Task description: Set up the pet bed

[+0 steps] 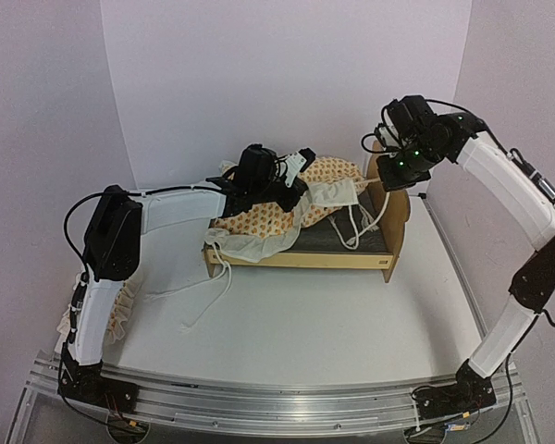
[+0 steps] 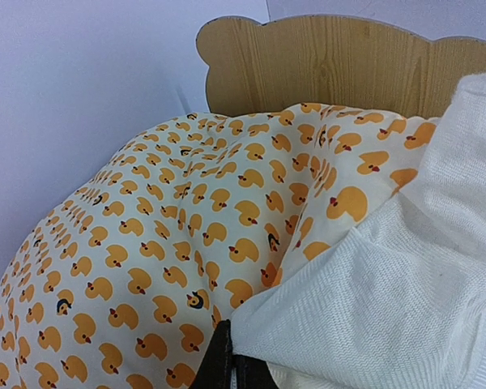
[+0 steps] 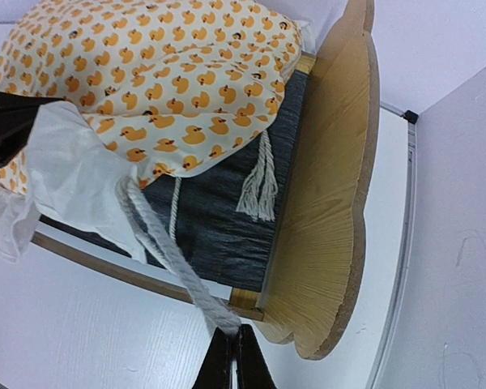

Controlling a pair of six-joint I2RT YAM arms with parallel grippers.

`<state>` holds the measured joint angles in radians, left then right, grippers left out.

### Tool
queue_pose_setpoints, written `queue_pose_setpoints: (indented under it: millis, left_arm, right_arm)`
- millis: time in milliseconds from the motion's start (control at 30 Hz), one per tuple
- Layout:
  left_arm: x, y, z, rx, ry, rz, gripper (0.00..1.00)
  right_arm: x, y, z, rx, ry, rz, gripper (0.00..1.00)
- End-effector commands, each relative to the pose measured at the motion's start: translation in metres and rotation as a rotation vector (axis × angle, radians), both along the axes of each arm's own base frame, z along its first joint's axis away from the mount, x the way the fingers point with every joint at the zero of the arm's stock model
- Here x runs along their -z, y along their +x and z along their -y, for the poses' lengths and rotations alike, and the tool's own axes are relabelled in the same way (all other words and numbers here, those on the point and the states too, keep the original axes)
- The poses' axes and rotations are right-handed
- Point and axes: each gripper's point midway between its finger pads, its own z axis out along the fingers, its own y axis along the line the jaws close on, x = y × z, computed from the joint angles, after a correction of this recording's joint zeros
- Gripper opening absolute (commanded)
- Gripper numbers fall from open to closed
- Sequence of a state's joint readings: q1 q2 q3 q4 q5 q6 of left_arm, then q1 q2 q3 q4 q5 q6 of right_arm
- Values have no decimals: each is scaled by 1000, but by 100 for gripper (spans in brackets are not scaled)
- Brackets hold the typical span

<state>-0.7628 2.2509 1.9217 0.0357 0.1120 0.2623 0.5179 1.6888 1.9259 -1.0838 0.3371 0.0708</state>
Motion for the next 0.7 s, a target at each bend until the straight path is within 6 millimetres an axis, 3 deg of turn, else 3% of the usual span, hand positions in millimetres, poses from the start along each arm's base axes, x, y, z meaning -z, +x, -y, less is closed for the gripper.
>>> queue_pose_setpoints:
  millis: [0, 67, 300, 467, 600, 667]
  left_arm:
    - [-50, -5, -7, 6, -58, 76, 0]
    - [-49, -6, -9, 6, -54, 77, 0]
    - [-49, -7, -11, 7, -41, 85, 0]
    - [-50, -8, -11, 6, -44, 88, 0]
    - [-48, -8, -12, 7, -38, 87, 0]
    - [-48, -9, -12, 9, -37, 86, 0]
  right_arm:
    - [19, 7, 14, 50, -126, -21, 0]
    - [20, 17, 18, 89, -151, 6, 0]
    - [-18, 43, 29, 154, -232, 151, 0]
    - [2, 30, 12, 91, -128, 72, 0]
    - [-15, 21, 27, 137, -174, 129, 0]
    - [-21, 18, 23, 95, -156, 139, 0]
